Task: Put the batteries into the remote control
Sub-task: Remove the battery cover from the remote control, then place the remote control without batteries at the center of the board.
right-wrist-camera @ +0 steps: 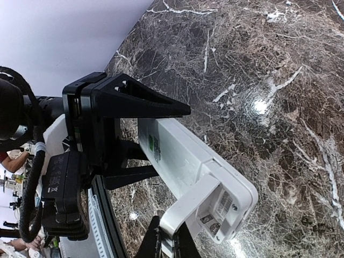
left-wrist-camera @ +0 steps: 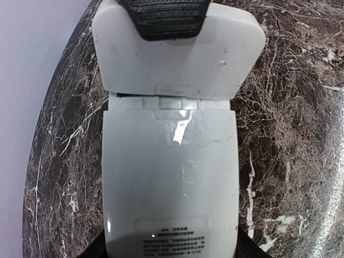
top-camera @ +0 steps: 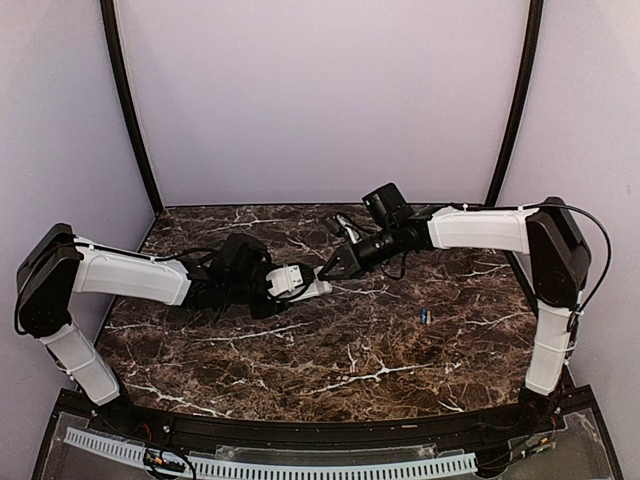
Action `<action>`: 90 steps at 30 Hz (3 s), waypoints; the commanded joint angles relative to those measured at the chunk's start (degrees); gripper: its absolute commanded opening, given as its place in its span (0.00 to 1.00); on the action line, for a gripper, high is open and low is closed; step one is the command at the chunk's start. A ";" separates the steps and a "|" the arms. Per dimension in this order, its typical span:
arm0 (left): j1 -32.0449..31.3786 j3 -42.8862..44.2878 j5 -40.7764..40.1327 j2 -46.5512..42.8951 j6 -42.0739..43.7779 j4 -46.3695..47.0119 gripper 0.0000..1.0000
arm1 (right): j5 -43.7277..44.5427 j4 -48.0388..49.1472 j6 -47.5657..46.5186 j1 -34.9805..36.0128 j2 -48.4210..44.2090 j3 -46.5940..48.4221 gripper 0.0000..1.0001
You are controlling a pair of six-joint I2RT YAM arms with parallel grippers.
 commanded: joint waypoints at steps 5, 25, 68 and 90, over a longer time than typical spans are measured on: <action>0.10 -0.46 -0.05 0.35 -0.04 1.11 0.00 | -2.56 -1.95 -0.73 -0.89 -2.39 1.63 0.01; 2.68 0.83 -1.32 2.60 -0.53 -2.63 0.00 | 9.63 -9.72 0.28 -6.82 -4.56 -1.52 0.00; -0.98 7.25 18.33 9.74 0.29 -30.53 0.75 | 42.15 -31.21 6.47 -9.86 -9.54 -9.96 0.22; 1.56 10.01 20.03 1.57 -4.59 -26.42 0.76 | 46.98 -31.68 10.15 -10.06 -9.94 -15.36 0.23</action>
